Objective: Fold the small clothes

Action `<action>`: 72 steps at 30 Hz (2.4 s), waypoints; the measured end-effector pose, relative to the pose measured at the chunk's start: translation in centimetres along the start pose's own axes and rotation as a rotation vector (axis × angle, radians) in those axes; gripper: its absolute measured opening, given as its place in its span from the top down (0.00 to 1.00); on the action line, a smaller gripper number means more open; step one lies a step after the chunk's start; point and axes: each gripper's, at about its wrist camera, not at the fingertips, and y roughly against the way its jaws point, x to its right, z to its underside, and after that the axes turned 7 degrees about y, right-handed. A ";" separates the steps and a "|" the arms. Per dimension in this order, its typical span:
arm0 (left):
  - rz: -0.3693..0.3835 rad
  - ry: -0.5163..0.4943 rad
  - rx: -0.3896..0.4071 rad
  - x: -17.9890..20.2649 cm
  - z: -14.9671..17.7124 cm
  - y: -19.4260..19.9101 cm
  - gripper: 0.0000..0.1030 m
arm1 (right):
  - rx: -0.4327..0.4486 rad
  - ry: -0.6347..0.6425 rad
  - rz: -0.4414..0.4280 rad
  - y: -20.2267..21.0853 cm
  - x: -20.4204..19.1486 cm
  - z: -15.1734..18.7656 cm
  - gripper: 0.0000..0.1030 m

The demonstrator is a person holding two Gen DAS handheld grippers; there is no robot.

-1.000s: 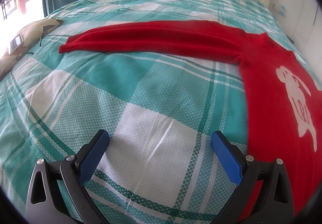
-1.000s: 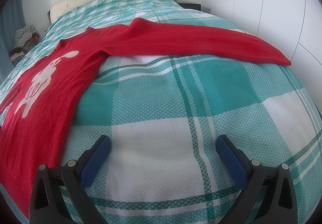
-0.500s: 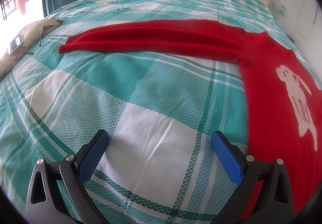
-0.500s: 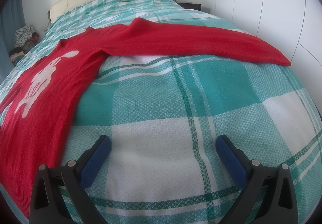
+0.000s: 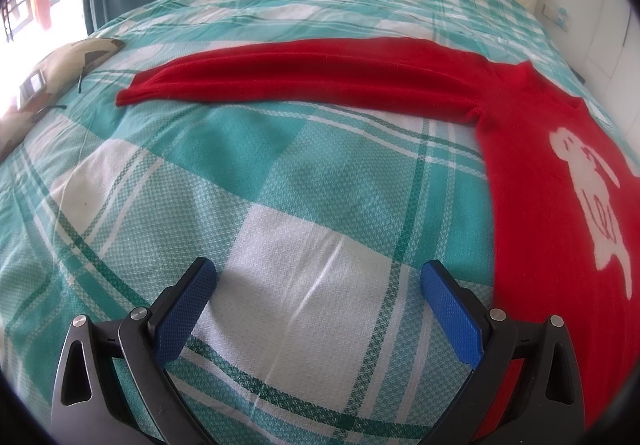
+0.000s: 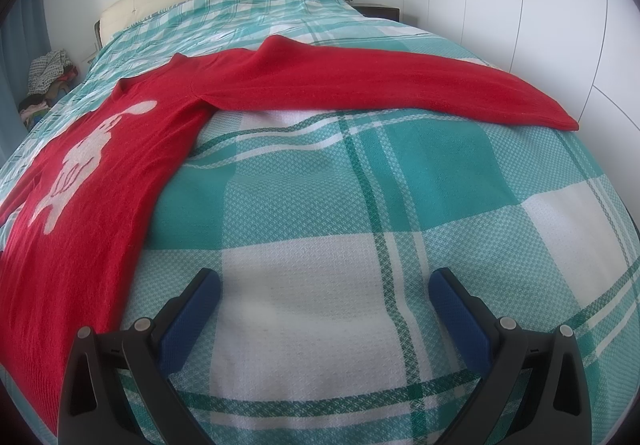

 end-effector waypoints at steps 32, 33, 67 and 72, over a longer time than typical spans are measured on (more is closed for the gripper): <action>-0.013 -0.011 -0.015 0.2 0.1 -0.3 0.00 | 0.248 -0.904 -0.499 -5.0 28.2 -3.2 0.28; -0.015 -0.013 -0.015 0.2 0.0 -0.3 0.00 | 0.242 -0.903 -0.497 -5.5 28.4 -3.4 0.34; -0.038 -0.031 -0.036 0.7 -0.2 -0.6 0.00 | -0.072 0.124 -0.745 -7.1 -24.4 -22.2 0.88; -0.039 -0.031 -0.036 0.8 -0.2 -0.6 0.00 | -0.225 0.024 -0.910 -10.3 -25.0 -18.5 0.42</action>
